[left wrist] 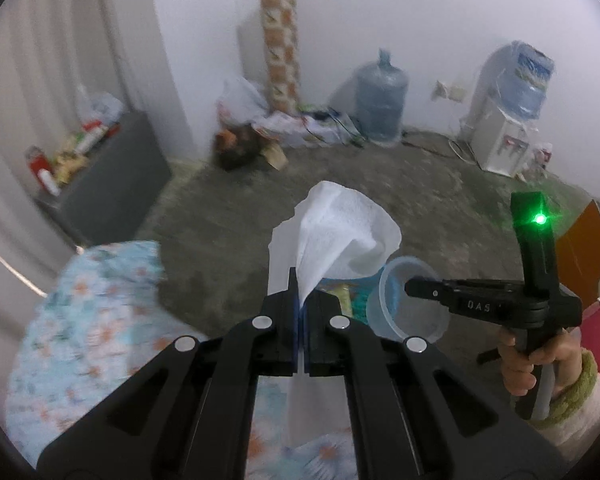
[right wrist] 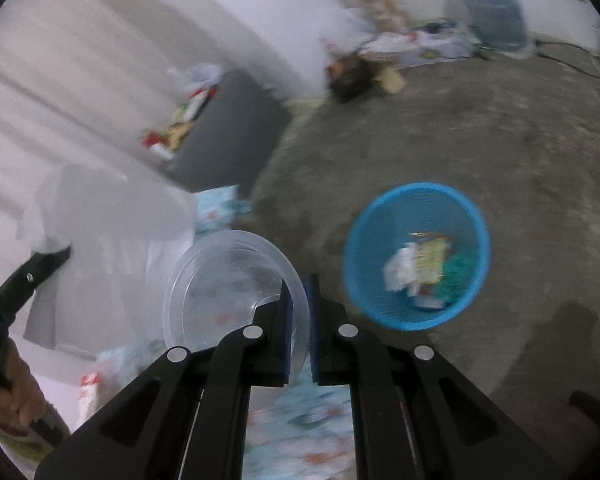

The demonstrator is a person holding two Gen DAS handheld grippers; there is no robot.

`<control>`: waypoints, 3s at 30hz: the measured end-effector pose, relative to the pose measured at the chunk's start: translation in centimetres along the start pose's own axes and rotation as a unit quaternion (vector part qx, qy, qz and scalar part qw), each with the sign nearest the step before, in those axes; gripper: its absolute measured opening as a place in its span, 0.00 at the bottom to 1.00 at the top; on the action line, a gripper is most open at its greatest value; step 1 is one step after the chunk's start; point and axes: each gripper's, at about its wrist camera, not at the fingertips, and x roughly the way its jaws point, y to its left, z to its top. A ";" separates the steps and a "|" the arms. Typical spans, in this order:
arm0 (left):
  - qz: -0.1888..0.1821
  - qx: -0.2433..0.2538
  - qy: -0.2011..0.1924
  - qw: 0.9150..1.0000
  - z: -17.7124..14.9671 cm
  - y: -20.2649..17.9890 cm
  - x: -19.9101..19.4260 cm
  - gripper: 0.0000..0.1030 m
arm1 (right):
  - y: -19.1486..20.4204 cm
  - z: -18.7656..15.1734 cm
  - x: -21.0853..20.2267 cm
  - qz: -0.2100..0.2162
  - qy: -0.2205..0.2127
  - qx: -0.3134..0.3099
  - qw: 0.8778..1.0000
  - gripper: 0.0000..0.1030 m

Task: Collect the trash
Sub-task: 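Carry the tissue and cup over the blue wastebasket and open both grippers, then move both empty tools back over the trash on the bed, then move the left tool to the white-red snack bag while the right tool reaches the Pepsi bottle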

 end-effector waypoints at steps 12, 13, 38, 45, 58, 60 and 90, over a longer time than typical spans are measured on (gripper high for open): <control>-0.057 -0.041 0.131 0.989 -0.1 -1.6 20.6 0.00 | -11.2 1.6 9.2 -0.108 0.045 0.085 0.989 0.08; -0.062 -0.044 0.141 0.987 -0.3 -1.6 22.1 0.02 | -11.7 1.6 9.9 -0.113 0.049 0.087 0.989 0.08; 0.003 -0.009 0.097 0.995 2.3 -1.4 9.8 0.66 | -6.4 -0.4 5.5 -0.079 0.014 0.050 0.995 0.66; 0.034 -0.026 0.046 0.998 0.2 1.5 -2.2 0.74 | 0.3 -1.9 1.4 -0.049 0.002 -0.021 0.999 0.73; 0.096 -0.136 -0.031 0.986 -7.9 9.6 -18.4 0.79 | 10.5 -5.1 -0.7 -0.018 0.028 -0.120 0.992 0.75; 0.105 -0.151 -0.042 0.982 -9.0 10.7 -20.1 0.80 | 11.8 -5.5 -0.6 -0.014 0.033 -0.131 0.991 0.75; 0.188 -0.408 -0.079 0.890 -29.3 28.6 -30.3 0.80 | 28.6 -12.9 5.4 0.081 0.149 -0.248 0.954 0.75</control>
